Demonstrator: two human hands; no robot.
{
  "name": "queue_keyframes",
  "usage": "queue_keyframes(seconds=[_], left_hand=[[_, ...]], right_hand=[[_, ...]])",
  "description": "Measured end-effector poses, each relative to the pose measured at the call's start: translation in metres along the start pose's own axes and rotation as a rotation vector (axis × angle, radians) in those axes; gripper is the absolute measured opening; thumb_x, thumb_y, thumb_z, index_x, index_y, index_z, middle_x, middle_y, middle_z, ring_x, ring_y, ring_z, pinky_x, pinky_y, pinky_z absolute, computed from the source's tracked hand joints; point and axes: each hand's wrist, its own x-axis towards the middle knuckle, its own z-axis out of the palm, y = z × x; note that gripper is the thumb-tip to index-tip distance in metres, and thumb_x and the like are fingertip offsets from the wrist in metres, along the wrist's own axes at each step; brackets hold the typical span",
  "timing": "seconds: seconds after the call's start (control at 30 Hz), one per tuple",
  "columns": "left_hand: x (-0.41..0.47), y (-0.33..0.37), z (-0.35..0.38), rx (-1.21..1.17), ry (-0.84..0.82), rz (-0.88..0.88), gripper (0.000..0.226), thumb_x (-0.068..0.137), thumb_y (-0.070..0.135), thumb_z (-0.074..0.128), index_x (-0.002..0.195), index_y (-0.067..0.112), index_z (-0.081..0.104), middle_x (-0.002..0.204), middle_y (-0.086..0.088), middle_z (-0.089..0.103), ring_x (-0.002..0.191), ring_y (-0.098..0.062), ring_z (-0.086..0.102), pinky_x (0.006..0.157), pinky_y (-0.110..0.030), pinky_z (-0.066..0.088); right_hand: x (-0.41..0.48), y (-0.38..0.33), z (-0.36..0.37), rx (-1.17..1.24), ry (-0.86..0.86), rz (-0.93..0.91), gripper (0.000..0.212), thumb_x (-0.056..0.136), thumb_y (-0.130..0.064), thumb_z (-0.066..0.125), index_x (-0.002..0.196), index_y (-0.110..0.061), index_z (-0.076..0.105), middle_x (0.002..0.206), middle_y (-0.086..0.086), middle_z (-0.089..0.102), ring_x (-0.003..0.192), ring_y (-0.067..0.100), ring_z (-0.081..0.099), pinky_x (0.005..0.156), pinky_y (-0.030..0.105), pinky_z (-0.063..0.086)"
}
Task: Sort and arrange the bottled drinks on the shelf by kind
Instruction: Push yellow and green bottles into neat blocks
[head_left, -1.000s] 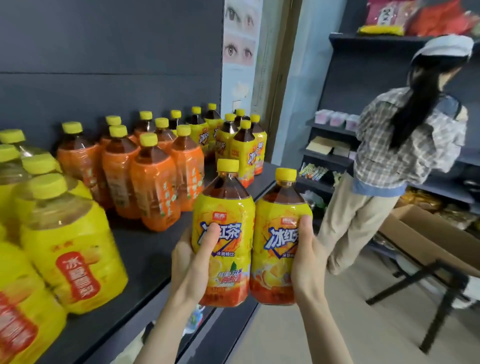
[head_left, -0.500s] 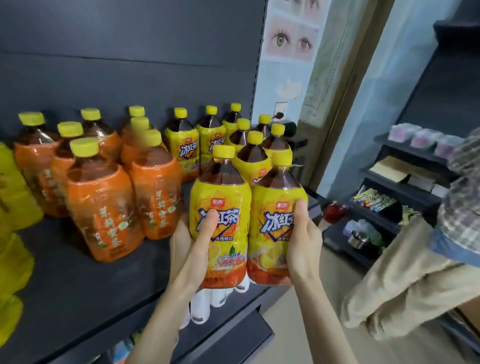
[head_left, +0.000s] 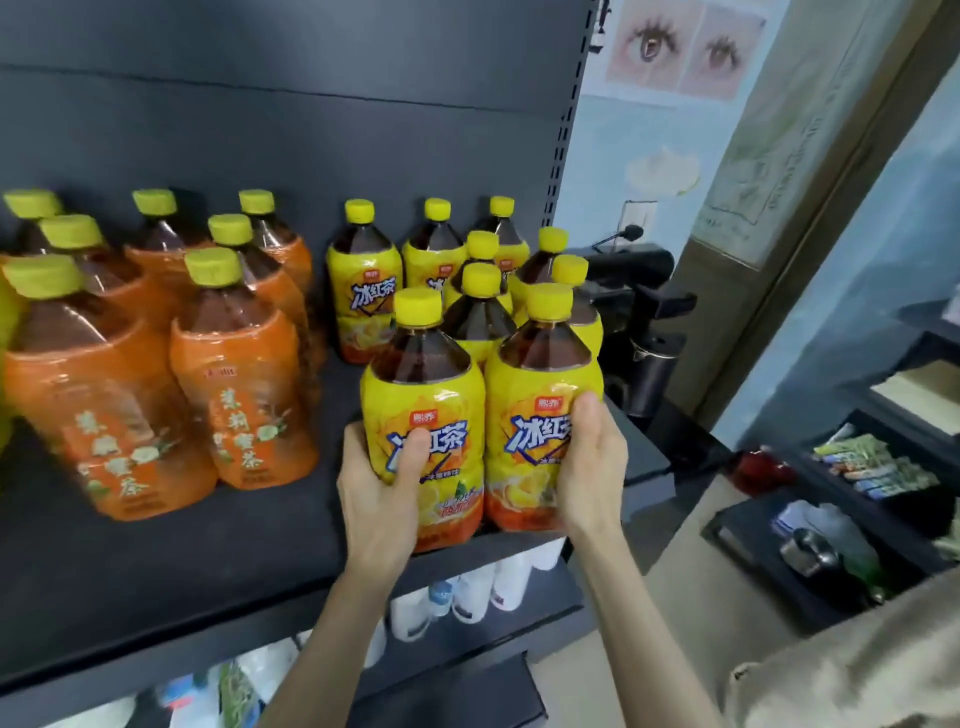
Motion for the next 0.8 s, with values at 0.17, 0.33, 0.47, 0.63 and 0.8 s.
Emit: queue_keyframes(seconds=[0.17, 0.33, 0.47, 0.63, 0.8], left_hand=[[-0.007, 0.001, 0.015, 0.071, 0.137, -0.040, 0.049, 0.062, 0.071, 0.057, 0.095, 0.036, 0.049, 0.094, 0.013, 0.063, 0.085, 0.004, 0.061, 0.074, -0.027, 0.048], [-0.009, 0.002, 0.028, 0.153, 0.177, -0.028, 0.075, 0.066, 0.059, 0.063, 0.121, 0.014, 0.042, 0.120, -0.012, 0.054, 0.111, -0.023, 0.056, 0.093, -0.045, 0.049], [-0.002, 0.000, 0.027, 0.214, 0.199, -0.015, 0.063, 0.074, 0.051, 0.070, 0.121, 0.020, 0.041, 0.122, -0.009, 0.053, 0.113, -0.021, 0.054, 0.095, -0.040, 0.047], [0.008, -0.007, 0.025, 0.199, 0.219, 0.010, 0.053, 0.083, 0.036, 0.067, 0.124, 0.019, 0.039, 0.122, -0.006, 0.056, 0.110, -0.017, 0.056, 0.085, -0.026, 0.045], [0.025, -0.010, 0.026, 0.168, 0.229, 0.014, 0.053, 0.085, 0.029, 0.067, 0.126, 0.016, 0.035, 0.123, -0.006, 0.055, 0.109, -0.015, 0.057, 0.082, -0.018, 0.048]], right_hand=[[0.015, 0.008, 0.002, -0.020, -0.073, -0.039, 0.053, 0.076, -0.071, 0.032, 0.076, -0.020, 0.047, 0.083, 0.001, 0.055, 0.083, 0.016, 0.055, 0.075, 0.031, 0.044], [0.021, 0.019, 0.007, -0.028, -0.078, -0.095, 0.051, 0.076, -0.067, 0.032, 0.081, -0.017, 0.042, 0.099, -0.001, 0.035, 0.100, 0.021, 0.039, 0.088, 0.029, 0.031], [0.025, 0.021, 0.015, -0.218, 0.007, -0.092, 0.079, 0.074, -0.071, 0.027, 0.109, -0.007, 0.058, 0.137, 0.007, 0.031, 0.129, 0.031, 0.029, 0.111, 0.045, 0.015], [0.031, 0.026, 0.023, -0.100, -0.097, -0.101, 0.089, 0.073, -0.075, 0.028, 0.131, -0.013, 0.050, 0.158, 0.006, 0.008, 0.143, 0.022, 0.010, 0.116, 0.048, 0.014], [0.042, 0.027, 0.036, -0.071, -0.126, -0.085, 0.088, 0.073, -0.079, 0.027, 0.138, -0.021, 0.041, 0.160, 0.005, 0.002, 0.146, 0.022, 0.008, 0.114, 0.044, 0.018]])
